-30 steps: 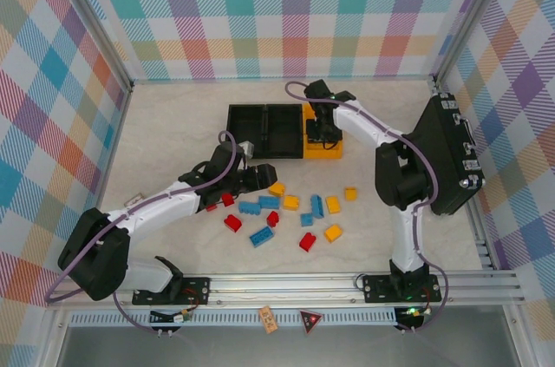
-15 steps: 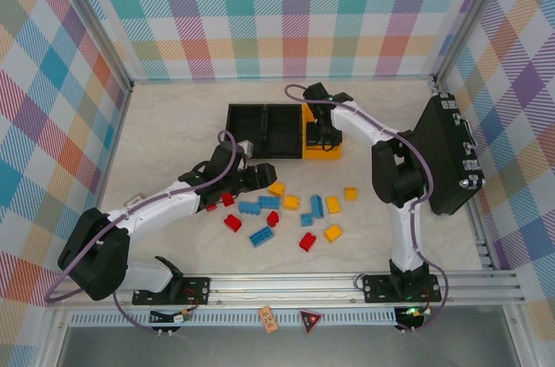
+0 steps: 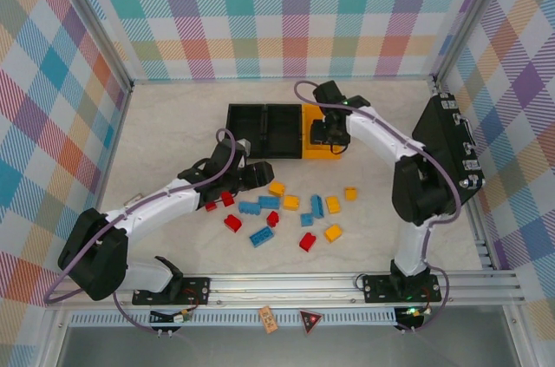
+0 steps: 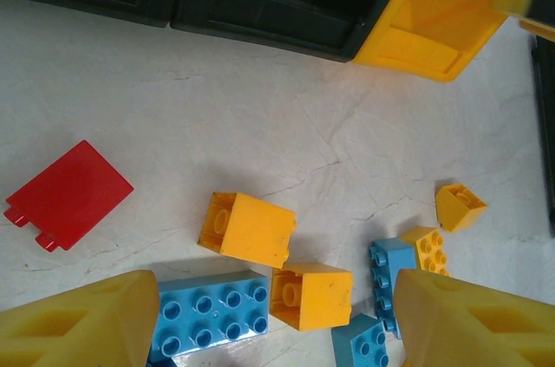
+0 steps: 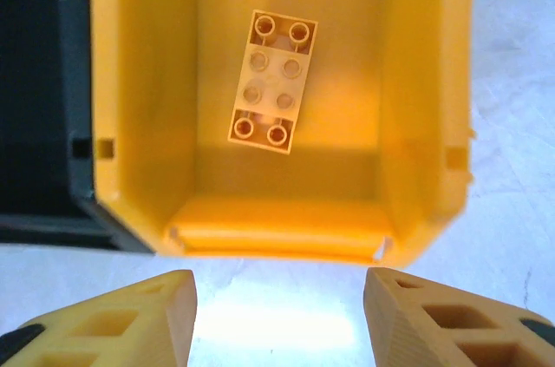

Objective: Sort the legos into containers by color
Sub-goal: Place the lego in the container, then pick up the lego from the center of the table.

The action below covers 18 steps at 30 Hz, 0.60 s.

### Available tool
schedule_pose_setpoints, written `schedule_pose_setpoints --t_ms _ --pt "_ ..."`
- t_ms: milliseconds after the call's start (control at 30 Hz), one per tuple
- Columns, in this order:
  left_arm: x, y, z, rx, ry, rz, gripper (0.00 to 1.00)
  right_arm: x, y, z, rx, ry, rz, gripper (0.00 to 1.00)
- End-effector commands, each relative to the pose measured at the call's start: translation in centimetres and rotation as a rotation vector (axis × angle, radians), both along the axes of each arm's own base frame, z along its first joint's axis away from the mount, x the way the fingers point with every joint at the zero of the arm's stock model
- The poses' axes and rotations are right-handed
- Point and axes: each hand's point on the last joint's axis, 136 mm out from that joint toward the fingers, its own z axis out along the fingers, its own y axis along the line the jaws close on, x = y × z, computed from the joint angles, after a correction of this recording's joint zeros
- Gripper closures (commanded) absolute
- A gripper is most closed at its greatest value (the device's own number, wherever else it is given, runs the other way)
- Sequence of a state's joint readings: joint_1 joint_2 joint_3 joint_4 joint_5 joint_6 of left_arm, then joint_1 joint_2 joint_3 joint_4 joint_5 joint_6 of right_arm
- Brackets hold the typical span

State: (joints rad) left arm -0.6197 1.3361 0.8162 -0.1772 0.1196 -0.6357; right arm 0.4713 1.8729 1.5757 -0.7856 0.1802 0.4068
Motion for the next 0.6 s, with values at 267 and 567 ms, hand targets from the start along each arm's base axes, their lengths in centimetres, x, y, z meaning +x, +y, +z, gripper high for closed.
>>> schedule_pose_setpoints --t_ms 267,567 --pt "-1.2 1.4 -1.6 0.128 0.098 -0.003 0.34 -5.0 0.4 0.9 0.148 -0.007 0.044 0.44" --pt "-2.6 6.0 -3.6 0.331 0.192 0.134 0.34 -8.1 1.0 -0.7 0.188 0.028 0.067 0.42"
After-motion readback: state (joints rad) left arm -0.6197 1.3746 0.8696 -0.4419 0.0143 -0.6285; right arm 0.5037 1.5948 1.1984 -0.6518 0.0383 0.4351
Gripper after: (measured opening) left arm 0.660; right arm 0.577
